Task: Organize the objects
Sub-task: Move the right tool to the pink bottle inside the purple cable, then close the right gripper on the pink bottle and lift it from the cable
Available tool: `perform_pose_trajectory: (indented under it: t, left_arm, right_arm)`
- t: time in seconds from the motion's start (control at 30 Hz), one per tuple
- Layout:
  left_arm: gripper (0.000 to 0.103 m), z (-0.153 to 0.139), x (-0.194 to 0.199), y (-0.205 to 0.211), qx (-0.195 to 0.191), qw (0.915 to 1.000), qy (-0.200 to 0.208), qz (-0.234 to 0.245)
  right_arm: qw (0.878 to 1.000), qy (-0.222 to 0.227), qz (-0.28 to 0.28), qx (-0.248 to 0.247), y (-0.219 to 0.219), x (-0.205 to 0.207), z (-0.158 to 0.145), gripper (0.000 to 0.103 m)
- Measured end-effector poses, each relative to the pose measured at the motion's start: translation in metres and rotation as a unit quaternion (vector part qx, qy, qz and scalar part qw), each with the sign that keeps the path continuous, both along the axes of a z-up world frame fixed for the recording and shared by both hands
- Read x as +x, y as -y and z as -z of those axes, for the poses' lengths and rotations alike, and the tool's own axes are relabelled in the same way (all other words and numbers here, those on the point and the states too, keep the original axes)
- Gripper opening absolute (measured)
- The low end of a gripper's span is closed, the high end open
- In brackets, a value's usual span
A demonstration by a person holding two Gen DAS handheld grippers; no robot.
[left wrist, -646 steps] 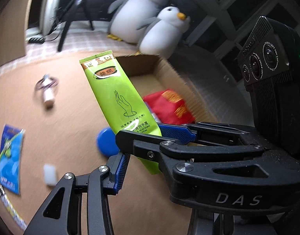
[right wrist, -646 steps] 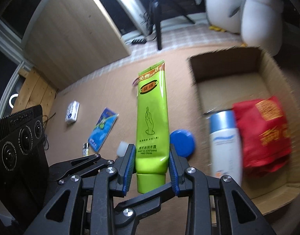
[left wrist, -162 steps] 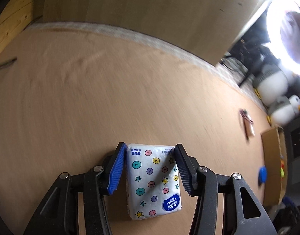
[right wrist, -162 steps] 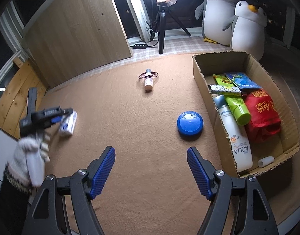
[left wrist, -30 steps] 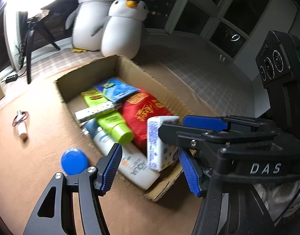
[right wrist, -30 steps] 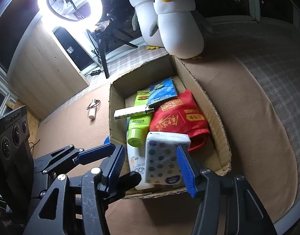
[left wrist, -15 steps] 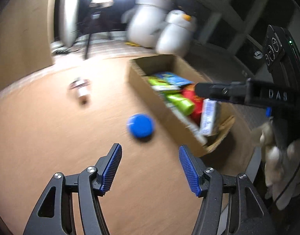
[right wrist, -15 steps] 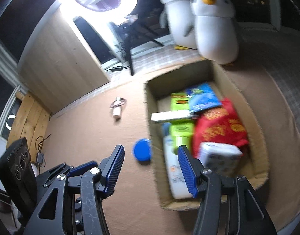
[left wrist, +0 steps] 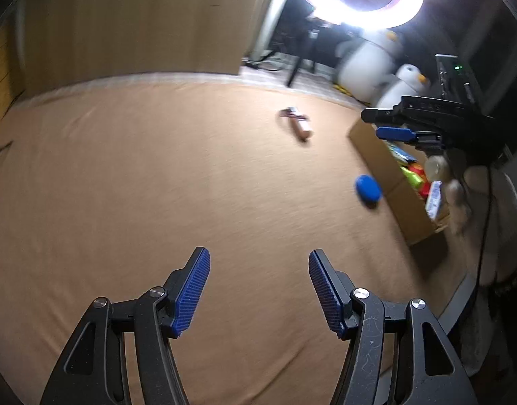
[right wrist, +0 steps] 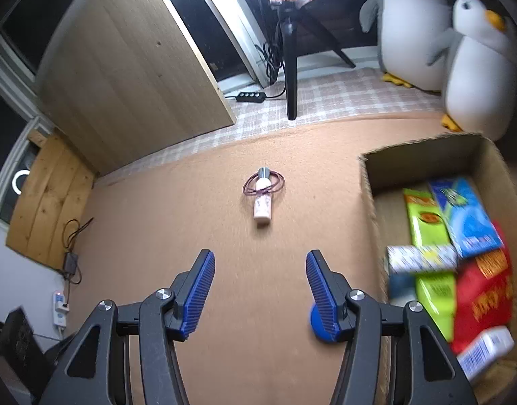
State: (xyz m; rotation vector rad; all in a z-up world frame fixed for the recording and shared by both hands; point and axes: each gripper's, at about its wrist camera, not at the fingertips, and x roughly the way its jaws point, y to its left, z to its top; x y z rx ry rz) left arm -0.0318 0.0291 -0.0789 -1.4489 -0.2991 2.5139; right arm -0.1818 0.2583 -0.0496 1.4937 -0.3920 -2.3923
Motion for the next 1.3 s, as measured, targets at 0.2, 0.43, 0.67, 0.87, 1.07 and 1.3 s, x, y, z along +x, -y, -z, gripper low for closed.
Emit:
perform_pose_trajectory:
  t: [0.2, 0.43, 0.67, 0.87, 1.07, 1.3]
  left_arm:
    - [0.065, 0.009, 0.016, 0.040, 0.005, 0.9992, 0.011, -0.037]
    - [0.065, 0.013, 0.020, 0.054, 0.014, 0.9985, 0.016, -0.050]
    - [0.065, 0.014, 0.016, 0.058, 0.016, 0.9983, 0.019, -0.052]
    - [0.065, 0.018, 0.011, 0.065, 0.022, 0.9978, 0.027, -0.056]
    - [0.065, 0.021, 0.008, 0.067, 0.027, 0.9976, 0.031, -0.056]
    - [0.065, 0.026, 0.002, 0.063, 0.030, 0.9975, 0.039, -0.052]
  right_arm:
    - [0.999, 0.024, 0.001, 0.024, 0.021, -0.039, 0.027, 0.045]
    - [0.998, 0.054, 0.005, 0.028, 0.041, -0.068, 0.054, 0.042]
    - [0.995, 0.057, -0.006, 0.078, 0.059, -0.087, 0.071, 0.036]
    - [0.993, 0.055, -0.017, 0.104, 0.067, -0.092, 0.083, 0.024]
    - [0.989, 0.035, -0.038, 0.136, 0.075, -0.090, 0.083, 0.019]
    - [0.985, 0.019, -0.080, 0.152, 0.090, -0.076, 0.083, 0.019]
